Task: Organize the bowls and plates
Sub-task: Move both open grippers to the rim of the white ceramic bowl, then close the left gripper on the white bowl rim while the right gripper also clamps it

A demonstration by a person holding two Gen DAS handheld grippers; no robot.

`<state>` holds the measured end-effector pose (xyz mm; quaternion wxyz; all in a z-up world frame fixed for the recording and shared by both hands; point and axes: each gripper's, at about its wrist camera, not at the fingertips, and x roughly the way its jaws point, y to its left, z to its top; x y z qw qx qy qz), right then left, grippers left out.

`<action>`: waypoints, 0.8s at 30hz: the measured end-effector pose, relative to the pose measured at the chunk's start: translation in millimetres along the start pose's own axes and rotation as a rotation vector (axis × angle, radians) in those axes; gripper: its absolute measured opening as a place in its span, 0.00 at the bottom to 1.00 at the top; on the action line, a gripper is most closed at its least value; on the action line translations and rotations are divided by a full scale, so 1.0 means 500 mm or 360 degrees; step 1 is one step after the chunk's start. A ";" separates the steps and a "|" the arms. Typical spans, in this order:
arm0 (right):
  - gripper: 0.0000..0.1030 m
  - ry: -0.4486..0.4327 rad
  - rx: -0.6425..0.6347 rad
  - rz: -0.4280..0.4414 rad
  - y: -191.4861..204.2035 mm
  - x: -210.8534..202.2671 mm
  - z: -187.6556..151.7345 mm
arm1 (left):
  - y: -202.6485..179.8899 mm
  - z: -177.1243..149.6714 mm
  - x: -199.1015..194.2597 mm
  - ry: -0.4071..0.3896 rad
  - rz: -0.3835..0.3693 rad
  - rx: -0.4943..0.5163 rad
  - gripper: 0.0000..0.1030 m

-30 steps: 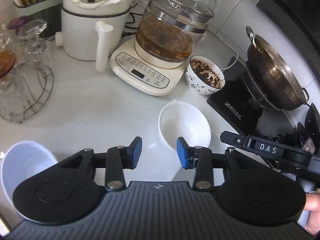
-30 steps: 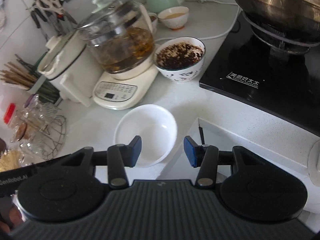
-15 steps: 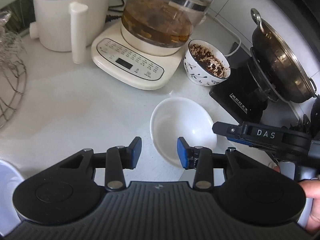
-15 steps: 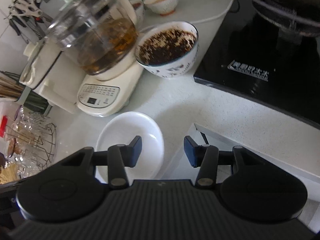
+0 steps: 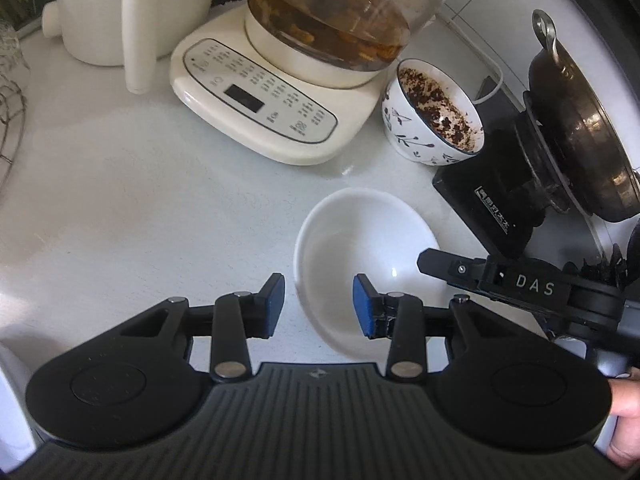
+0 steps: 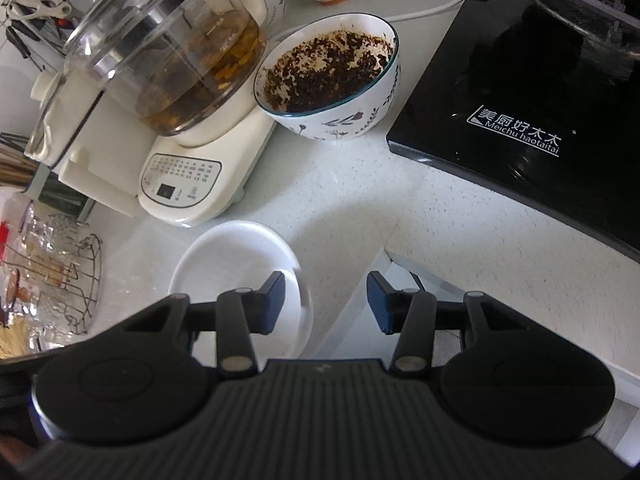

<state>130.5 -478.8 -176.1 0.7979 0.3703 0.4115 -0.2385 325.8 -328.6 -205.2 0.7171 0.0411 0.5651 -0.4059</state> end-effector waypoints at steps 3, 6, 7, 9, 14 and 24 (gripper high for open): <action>0.42 0.0004 0.0003 0.0011 -0.004 0.006 0.005 | -0.004 0.002 0.005 -0.0006 0.0036 0.0012 0.36; 0.36 0.0024 0.0022 0.0041 -0.010 0.012 0.008 | -0.005 0.004 0.009 -0.0011 0.0040 0.0001 0.32; 0.35 0.0025 0.0026 0.0045 -0.012 0.012 0.009 | -0.004 0.005 0.010 -0.0008 0.0029 -0.0004 0.29; 0.31 0.0028 0.0034 0.0055 -0.016 0.012 0.009 | -0.005 0.006 0.013 -0.0003 0.0027 -0.0003 0.26; 0.16 0.0073 0.0010 0.0110 -0.016 0.019 0.003 | -0.010 0.006 0.020 -0.0002 0.0049 0.0012 0.15; 0.10 0.0046 0.0015 0.0171 -0.004 0.009 -0.011 | -0.006 0.005 0.001 -0.0017 0.0044 0.0037 0.09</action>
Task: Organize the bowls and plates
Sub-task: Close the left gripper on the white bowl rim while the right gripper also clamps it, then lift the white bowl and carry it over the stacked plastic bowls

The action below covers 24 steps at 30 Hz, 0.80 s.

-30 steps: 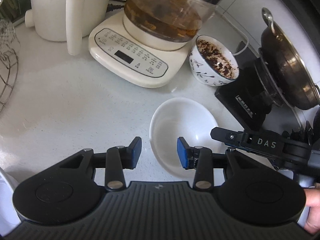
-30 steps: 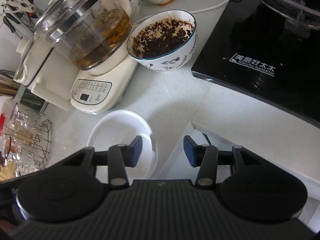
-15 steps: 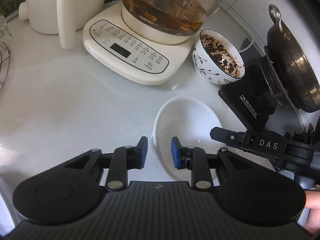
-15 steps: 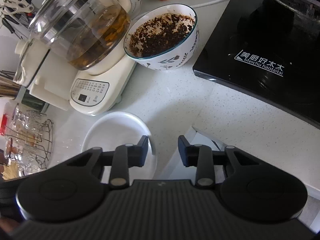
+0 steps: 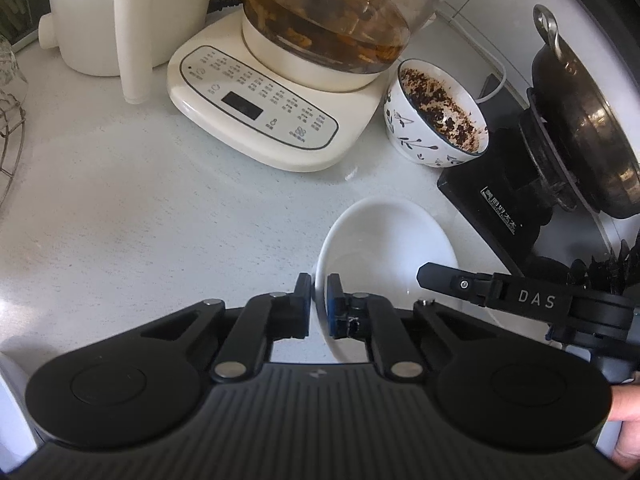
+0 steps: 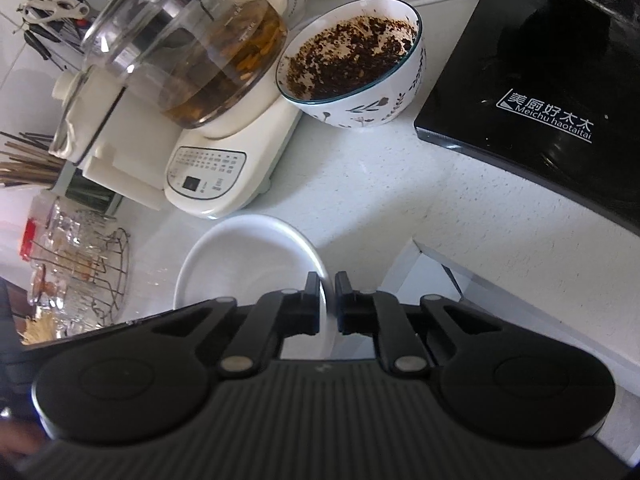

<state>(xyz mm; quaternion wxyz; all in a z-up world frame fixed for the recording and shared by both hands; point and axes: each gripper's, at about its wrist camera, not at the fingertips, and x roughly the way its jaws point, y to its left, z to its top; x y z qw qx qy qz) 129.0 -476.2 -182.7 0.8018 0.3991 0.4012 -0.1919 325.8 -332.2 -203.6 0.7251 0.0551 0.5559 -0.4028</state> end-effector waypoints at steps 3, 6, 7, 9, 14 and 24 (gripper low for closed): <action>0.10 -0.0018 -0.0022 -0.0001 0.013 -0.008 -0.005 | 0.002 -0.003 -0.016 -0.0019 -0.0003 0.0005 0.09; 0.10 -0.0034 -0.0030 0.0011 0.026 -0.018 -0.009 | 0.009 -0.006 -0.036 -0.0037 -0.0013 0.0003 0.09; 0.10 -0.0035 -0.0032 0.0015 0.030 -0.021 -0.011 | 0.011 -0.008 -0.042 -0.0043 -0.0016 0.0004 0.09; 0.10 -0.0028 -0.0034 0.0021 0.039 -0.026 -0.016 | 0.018 -0.008 -0.053 -0.0052 -0.0024 -0.0003 0.09; 0.10 -0.0044 -0.0043 0.0041 0.063 -0.044 -0.033 | 0.028 -0.015 -0.091 -0.0092 -0.0030 0.0012 0.09; 0.10 -0.0147 -0.0125 0.0094 0.143 -0.105 -0.055 | 0.042 -0.025 -0.199 -0.0204 -0.0021 0.0060 0.09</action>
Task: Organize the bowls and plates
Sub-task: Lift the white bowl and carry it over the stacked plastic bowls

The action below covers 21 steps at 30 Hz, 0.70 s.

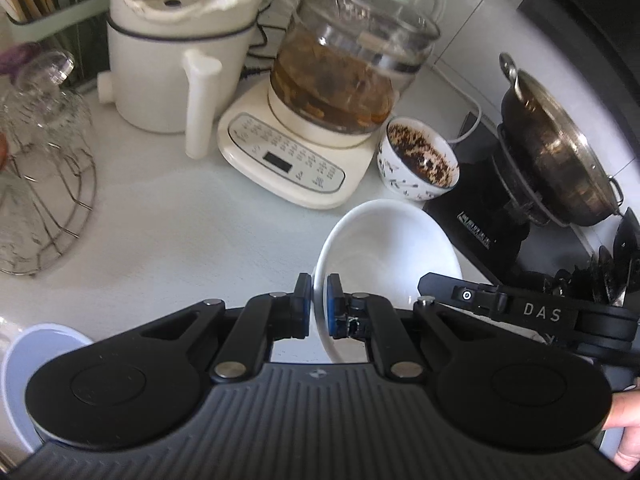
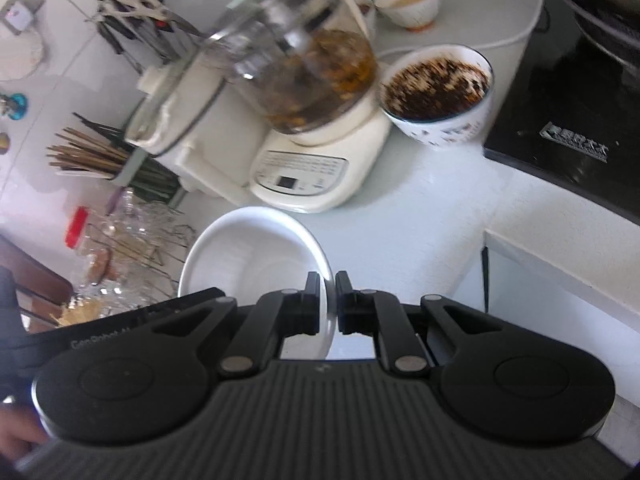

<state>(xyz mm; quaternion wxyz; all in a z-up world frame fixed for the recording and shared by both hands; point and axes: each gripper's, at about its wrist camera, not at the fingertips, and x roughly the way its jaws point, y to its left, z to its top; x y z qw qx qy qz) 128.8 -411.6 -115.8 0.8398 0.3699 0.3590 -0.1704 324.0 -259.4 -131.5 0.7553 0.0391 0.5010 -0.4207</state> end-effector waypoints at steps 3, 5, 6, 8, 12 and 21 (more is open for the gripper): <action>0.10 -0.0021 -0.0039 -0.0006 0.024 -0.010 0.002 | 0.006 0.001 -0.027 -0.0027 -0.0001 -0.0004 0.09; 0.10 -0.0024 -0.0036 0.0006 0.035 -0.013 0.004 | 0.009 0.004 -0.041 -0.0032 0.0004 -0.0007 0.09; 0.10 -0.0029 -0.0040 0.0006 0.041 -0.014 0.004 | 0.013 0.004 -0.048 -0.0033 0.0003 -0.0011 0.09; 0.10 -0.0029 -0.0038 0.0018 0.052 -0.014 0.004 | 0.019 0.004 -0.062 -0.0040 0.0017 -0.0004 0.09; 0.10 -0.0031 -0.0063 0.0042 0.077 -0.014 0.001 | 0.035 0.000 -0.090 -0.0065 0.0041 -0.0010 0.09; 0.11 -0.0053 -0.0208 0.0070 0.149 -0.014 -0.012 | 0.071 -0.018 -0.149 -0.0156 0.0114 -0.0031 0.09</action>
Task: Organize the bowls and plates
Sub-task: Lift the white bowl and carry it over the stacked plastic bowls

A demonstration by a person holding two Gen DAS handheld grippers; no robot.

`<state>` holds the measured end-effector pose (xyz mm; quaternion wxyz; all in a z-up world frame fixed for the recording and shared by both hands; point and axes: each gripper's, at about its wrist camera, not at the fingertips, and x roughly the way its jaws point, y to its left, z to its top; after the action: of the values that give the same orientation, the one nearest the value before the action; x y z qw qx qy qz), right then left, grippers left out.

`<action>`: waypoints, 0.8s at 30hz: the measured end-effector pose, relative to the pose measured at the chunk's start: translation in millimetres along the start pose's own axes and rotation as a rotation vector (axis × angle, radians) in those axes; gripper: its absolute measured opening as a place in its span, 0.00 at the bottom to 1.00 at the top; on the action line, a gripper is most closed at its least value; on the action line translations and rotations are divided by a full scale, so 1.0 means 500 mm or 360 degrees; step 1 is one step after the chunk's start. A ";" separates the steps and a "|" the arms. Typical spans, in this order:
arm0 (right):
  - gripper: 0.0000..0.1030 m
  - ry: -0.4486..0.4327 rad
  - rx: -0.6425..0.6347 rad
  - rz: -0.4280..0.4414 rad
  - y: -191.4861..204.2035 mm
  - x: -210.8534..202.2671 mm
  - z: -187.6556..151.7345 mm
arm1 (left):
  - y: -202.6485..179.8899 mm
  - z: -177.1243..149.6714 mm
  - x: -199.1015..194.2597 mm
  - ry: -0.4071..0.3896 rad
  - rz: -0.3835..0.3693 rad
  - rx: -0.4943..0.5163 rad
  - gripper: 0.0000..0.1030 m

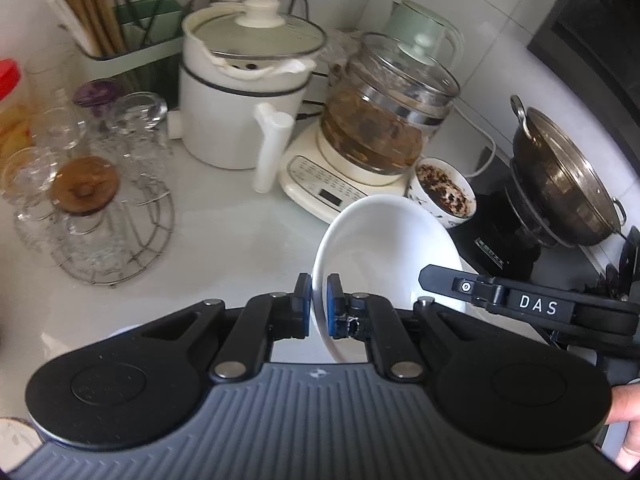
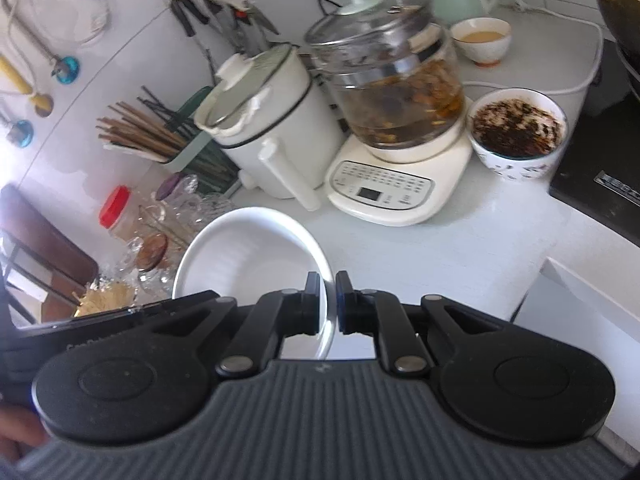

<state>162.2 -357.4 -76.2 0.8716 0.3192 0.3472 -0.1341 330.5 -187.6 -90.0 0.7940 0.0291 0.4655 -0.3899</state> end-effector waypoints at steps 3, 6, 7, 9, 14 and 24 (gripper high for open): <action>0.10 0.0020 -0.0046 0.0012 0.023 0.011 -0.003 | 0.023 -0.008 -0.017 -0.0013 0.0024 -0.0046 0.09; 0.10 0.0046 -0.0073 0.0049 0.044 0.023 -0.011 | 0.047 -0.019 -0.032 -0.0021 0.0068 -0.0082 0.09; 0.10 0.0054 -0.0087 0.0063 0.051 0.028 -0.015 | 0.055 -0.023 -0.036 -0.0020 0.0081 -0.0097 0.09; 0.10 0.0074 -0.0101 0.0087 0.063 0.039 -0.022 | 0.071 -0.033 -0.046 -0.0021 0.0109 -0.0127 0.09; 0.10 0.0131 -0.0133 0.0167 0.095 0.066 -0.032 | 0.107 -0.054 -0.074 -0.0047 0.0175 -0.0211 0.09; 0.10 0.0270 -0.0296 0.0258 0.157 0.118 -0.046 | 0.172 -0.100 -0.109 -0.0083 0.0304 -0.0417 0.09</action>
<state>228.8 -283.3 -93.4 0.8728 0.2741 0.4037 -0.0031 336.0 -75.3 -104.0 0.8362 -0.0406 0.4868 -0.2492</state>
